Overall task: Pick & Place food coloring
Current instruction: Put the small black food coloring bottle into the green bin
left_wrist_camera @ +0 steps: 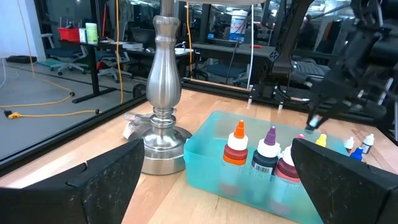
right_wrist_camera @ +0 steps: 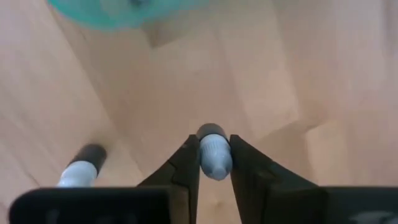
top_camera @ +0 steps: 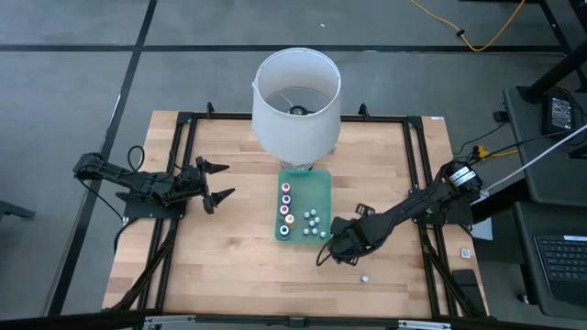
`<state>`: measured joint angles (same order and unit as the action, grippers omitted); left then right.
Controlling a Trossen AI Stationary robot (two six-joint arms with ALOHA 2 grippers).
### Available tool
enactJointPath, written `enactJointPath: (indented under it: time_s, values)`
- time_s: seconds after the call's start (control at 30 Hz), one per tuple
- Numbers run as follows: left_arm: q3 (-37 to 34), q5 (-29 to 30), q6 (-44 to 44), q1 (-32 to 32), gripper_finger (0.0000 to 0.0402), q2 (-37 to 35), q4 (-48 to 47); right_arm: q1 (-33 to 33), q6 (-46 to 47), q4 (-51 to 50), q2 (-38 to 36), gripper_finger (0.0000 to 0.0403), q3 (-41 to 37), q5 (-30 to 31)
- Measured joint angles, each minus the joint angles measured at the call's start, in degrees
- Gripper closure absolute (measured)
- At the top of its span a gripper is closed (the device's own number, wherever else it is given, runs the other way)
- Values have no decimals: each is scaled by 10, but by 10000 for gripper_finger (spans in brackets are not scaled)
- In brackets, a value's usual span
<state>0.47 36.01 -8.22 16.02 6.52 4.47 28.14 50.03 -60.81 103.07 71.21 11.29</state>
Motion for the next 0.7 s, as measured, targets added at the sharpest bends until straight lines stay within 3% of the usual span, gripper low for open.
enactJointPath:
  time_s: [0.43, 0.7]
  values:
    - [0, 0, 0, 0, 2, 0, 0, -92, -183, -53, -1, 337, 154, 58]
    - [0, 0, 0, 0, 2, 0, 0, -170, -220, -24, -1, 336, 158, 63]
